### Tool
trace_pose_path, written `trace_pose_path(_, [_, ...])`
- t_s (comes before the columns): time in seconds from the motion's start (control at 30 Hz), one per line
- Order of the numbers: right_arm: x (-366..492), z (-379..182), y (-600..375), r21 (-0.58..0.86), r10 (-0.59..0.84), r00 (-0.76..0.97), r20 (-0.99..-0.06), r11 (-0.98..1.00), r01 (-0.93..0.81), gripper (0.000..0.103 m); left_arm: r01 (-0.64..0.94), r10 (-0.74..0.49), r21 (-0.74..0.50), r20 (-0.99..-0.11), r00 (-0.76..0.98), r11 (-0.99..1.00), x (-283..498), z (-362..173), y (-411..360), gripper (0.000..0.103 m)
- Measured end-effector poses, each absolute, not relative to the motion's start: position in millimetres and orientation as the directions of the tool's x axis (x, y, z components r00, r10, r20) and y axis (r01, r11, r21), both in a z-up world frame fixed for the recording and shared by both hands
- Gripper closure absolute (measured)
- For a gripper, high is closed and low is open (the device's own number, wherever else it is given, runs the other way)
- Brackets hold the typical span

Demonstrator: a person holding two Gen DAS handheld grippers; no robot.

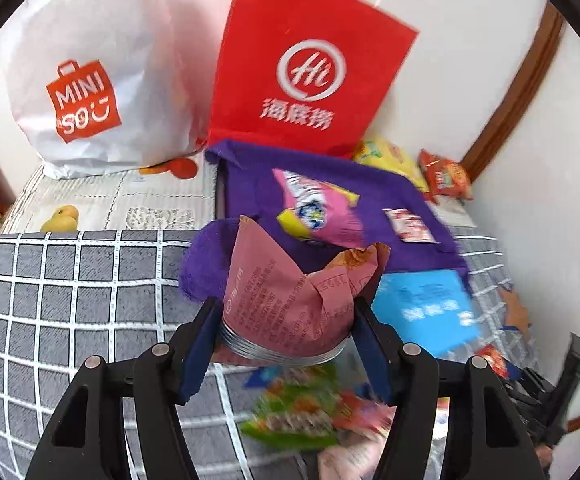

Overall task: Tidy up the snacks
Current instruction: 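Carry the pink bag with the left tool while the right carries the red packet toward the purple cloth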

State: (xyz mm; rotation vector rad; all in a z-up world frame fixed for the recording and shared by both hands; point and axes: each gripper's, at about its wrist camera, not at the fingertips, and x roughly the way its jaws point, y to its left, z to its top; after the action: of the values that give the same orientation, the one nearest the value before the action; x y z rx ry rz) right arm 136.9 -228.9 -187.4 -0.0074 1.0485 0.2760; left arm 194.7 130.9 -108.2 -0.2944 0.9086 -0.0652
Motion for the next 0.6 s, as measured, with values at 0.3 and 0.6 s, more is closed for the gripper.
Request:
trace_pose_path(0.3, [122, -117, -206, 0.098, 0.248, 0.556, -0.794, 0.953, -0.285, 0.051, 0.001, -0.229, -0.301, -0.722, 0.653, 0.953, 159, -67, 110, 0.041])
trace_pose_path(0.6, [129, -46, -178, 0.118, 0.285, 0.654, -0.701, 0.951, -0.287, 0.051, 0.061, -0.265, -0.306, -0.687, 0.677, 0.950, 145, -33, 84, 0.041])
